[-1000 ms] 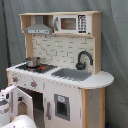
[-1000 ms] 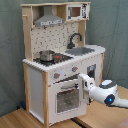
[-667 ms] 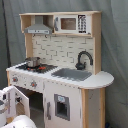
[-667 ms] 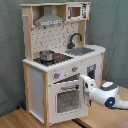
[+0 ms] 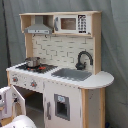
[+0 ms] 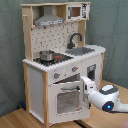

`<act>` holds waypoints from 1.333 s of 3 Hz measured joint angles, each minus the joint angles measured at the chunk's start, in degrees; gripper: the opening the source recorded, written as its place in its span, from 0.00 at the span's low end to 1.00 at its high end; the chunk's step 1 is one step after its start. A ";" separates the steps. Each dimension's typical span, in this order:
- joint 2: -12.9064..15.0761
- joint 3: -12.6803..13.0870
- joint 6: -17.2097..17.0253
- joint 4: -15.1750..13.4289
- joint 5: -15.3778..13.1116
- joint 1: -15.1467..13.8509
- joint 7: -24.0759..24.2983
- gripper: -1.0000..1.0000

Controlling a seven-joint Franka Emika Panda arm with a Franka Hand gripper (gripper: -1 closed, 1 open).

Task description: Play with the kitchen

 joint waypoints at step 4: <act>1.00 1.40 -21.56 12.75 0.73 -0.48 1.05 0.00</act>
